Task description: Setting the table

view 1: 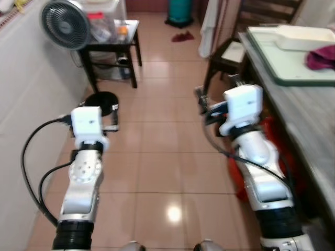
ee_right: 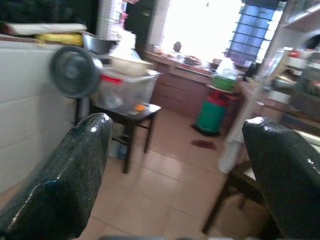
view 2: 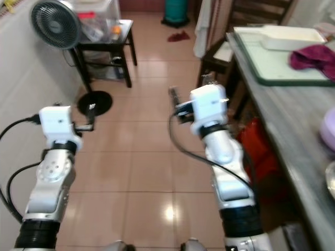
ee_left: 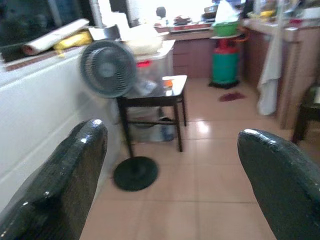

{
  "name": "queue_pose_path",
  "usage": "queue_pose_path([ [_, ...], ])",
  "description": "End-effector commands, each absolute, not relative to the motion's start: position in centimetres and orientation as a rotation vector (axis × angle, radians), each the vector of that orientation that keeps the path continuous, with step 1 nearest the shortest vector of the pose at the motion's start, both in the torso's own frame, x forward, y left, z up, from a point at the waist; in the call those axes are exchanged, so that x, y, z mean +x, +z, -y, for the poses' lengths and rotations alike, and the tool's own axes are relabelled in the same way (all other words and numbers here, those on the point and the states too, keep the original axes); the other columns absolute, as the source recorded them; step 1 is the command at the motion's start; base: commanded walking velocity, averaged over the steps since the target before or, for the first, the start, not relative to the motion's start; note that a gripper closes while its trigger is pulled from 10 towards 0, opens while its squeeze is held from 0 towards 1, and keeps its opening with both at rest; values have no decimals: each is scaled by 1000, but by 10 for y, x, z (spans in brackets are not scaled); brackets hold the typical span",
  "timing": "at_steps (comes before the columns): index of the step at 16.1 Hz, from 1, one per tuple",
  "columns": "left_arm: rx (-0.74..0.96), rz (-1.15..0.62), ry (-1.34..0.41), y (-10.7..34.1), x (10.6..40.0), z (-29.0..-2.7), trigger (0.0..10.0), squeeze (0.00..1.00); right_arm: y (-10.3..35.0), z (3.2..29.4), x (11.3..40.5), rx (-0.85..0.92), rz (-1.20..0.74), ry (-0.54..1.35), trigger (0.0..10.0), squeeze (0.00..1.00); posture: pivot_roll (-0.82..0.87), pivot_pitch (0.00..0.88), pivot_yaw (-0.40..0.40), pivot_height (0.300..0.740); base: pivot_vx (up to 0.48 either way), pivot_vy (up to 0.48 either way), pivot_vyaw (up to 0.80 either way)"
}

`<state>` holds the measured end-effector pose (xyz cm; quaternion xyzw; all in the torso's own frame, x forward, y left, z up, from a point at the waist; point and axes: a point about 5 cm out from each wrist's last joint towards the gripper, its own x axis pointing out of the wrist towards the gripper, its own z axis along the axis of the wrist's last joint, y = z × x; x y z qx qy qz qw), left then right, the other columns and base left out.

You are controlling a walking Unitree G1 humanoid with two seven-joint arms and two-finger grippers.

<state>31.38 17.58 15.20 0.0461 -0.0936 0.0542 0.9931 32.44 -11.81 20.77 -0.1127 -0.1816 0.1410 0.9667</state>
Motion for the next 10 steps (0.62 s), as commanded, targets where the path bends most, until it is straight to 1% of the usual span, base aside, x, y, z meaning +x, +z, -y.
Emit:
queue_pose_path([
  [1,97,133,97,135,312,-171,10000,0,186,132,329,-216,274,237,10000,0,-119,167,25,740,0,0,0],
  [5,130,-85,-2,74,304,-171,10000,0,121,146,338,-199,15,198,10000,0,-113,156,19,740,0,0,0],
  [6,131,-152,-29,58,303,-170,10000,0,105,146,338,-214,-40,224,10000,0,-109,152,17,740,0,0,0],
  [7,186,-253,-64,35,298,-165,10000,0,73,149,333,-300,-173,253,10000,0,-100,139,15,740,0,0,0],
  [8,231,-344,-106,13,289,-161,10000,0,44,155,323,-273,-314,269,10000,0,-91,116,13,740,0,0,0],
  [9,243,-386,-127,5,284,-161,10000,0,37,158,320,-262,-351,261,10000,0,-87,106,13,740,0,0,0],
  [10,233,-501,-151,-12,276,-166,10000,0,20,164,311,-220,-452,255,10000,0,-78,92,16,740,0,0,0],
])
